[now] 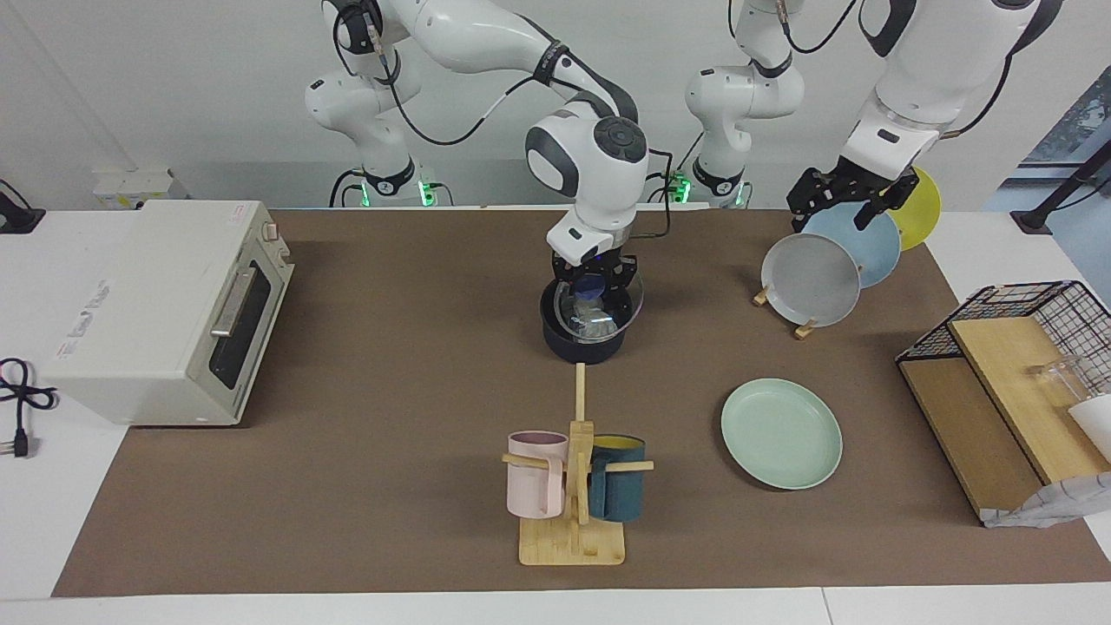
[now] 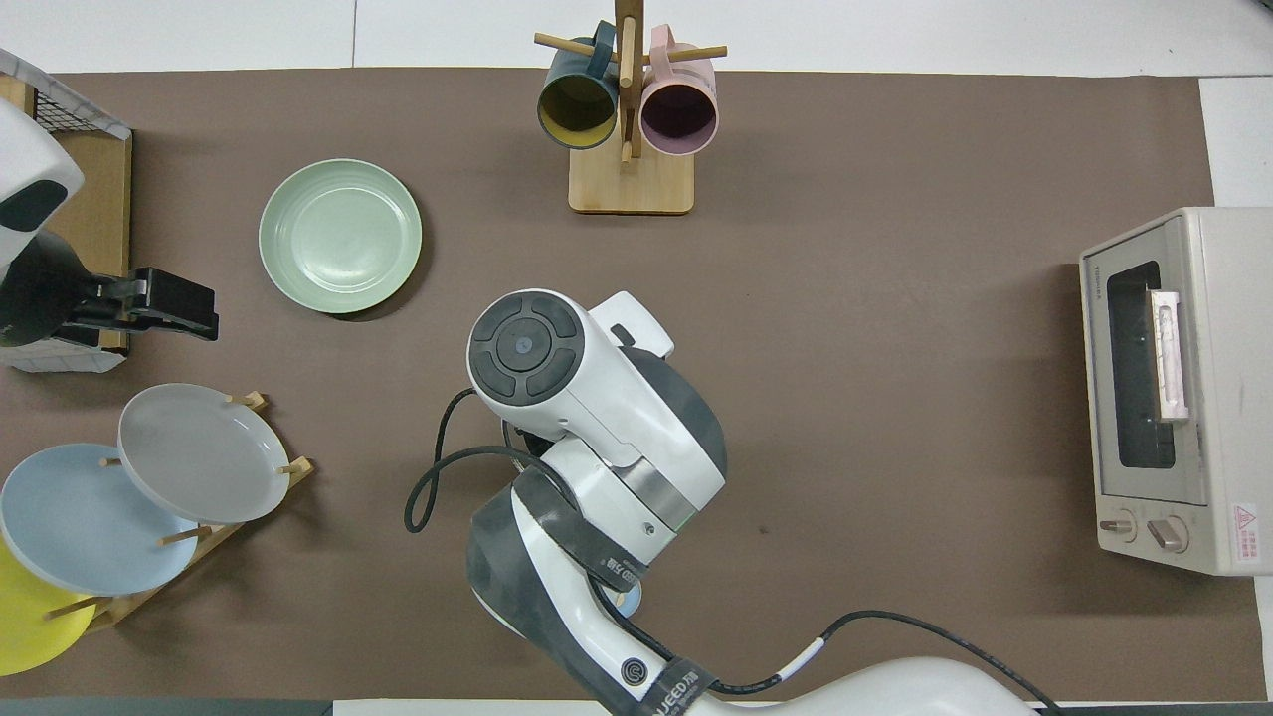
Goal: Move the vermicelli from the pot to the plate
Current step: 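Lift the lid off the saucepan with the right gripper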
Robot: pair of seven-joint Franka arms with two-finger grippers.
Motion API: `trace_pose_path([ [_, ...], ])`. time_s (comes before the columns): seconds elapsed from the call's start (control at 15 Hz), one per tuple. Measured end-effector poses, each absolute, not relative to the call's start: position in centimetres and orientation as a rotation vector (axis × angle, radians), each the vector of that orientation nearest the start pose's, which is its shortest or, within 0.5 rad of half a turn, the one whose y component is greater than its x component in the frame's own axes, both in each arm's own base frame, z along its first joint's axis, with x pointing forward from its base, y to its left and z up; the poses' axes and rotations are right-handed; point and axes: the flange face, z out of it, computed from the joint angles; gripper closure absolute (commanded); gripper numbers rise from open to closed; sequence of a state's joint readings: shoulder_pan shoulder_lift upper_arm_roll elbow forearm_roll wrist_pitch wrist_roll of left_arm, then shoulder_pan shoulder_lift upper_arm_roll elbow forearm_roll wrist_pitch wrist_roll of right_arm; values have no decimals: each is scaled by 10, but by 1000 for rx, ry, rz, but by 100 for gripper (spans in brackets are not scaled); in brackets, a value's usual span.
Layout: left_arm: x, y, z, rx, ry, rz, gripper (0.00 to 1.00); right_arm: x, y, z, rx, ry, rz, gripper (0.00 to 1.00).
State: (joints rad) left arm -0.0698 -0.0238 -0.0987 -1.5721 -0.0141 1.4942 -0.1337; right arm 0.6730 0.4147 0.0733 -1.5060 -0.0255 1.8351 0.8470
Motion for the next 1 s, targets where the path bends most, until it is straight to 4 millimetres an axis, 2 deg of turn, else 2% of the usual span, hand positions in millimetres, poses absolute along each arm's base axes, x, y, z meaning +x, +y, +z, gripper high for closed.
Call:
trace_pose_path([
  [0.2,531,-93,630,-3143,56,86,0,508,440,448,-3198,115,100,66],
  [0.33,531,-93,631,-3144,56,85,0,521,422,458,-3221,54,102,66],
  [0.73,533,-93,632,-3147,36,61,0,569,349,462,-3306,-292,68,66],
  [0.87,534,-97,631,-3161,9,47,0,586,317,458,-3324,-395,82,66],
  [1.0,534,-113,623,-3200,-9,52,0,604,278,449,-3334,-473,103,66],
])
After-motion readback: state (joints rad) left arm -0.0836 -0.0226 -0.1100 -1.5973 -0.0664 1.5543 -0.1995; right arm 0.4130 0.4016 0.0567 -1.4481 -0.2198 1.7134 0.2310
